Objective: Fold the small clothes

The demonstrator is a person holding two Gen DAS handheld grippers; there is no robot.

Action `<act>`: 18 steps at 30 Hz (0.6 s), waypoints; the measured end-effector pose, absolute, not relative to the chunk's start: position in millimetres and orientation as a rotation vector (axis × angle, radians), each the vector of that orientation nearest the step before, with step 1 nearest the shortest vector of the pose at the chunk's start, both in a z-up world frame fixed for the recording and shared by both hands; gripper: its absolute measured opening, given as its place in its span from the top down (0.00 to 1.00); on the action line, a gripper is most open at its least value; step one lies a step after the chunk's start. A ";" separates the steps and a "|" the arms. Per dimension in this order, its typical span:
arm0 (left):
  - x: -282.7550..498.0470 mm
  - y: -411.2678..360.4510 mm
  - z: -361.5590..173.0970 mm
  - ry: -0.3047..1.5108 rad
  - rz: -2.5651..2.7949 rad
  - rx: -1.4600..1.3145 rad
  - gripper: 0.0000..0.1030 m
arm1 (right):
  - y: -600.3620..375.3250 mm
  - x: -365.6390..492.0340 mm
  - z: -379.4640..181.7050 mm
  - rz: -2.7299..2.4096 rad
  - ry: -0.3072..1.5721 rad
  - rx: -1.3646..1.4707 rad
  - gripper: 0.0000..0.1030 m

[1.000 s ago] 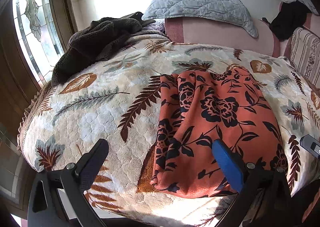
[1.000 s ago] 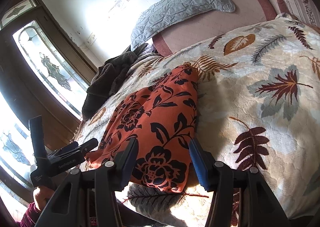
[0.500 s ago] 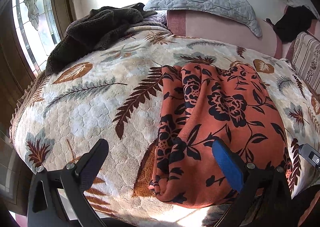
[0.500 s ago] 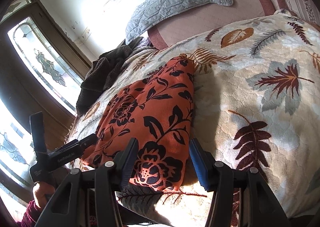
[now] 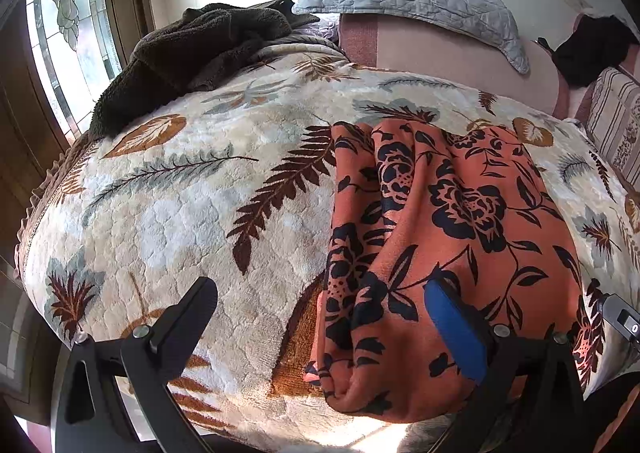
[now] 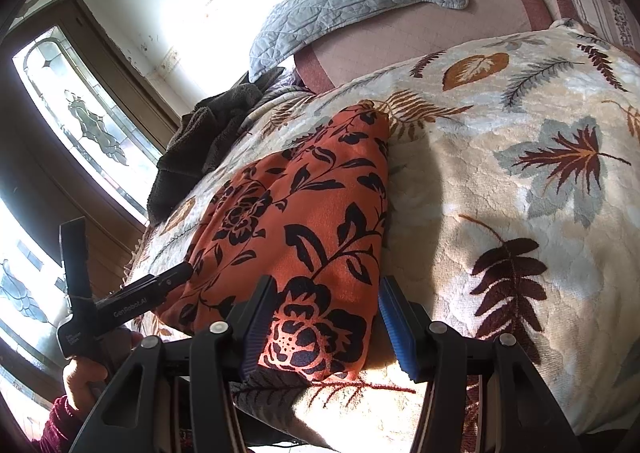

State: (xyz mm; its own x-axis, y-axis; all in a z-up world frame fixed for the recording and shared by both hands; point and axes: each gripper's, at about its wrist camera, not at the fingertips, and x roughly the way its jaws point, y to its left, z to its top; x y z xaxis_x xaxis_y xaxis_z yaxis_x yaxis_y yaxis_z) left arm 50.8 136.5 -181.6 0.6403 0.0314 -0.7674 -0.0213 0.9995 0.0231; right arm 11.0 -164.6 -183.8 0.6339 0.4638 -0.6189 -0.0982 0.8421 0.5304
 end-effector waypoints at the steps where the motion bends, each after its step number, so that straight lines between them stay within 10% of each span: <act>1: 50.9 136.8 -182.2 0.876 0.030 0.012 0.00 | -164.5 10.9 -183.8 0.335 0.828 0.481 0.45; 18: 54.2 139.4 -196.5 0.902 0.028 0.016 0.00 | -138.1 17.1 -198.1 0.342 0.894 0.378 0.45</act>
State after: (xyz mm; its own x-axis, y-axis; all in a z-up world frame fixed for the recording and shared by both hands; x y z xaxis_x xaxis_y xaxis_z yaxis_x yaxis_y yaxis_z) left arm 54.2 139.4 -196.5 0.6198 0.0309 -0.7841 -0.0175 0.9995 0.0256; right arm 17.1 -138.1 -198.1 0.5805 0.4395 -0.6854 -0.1301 0.8811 0.4548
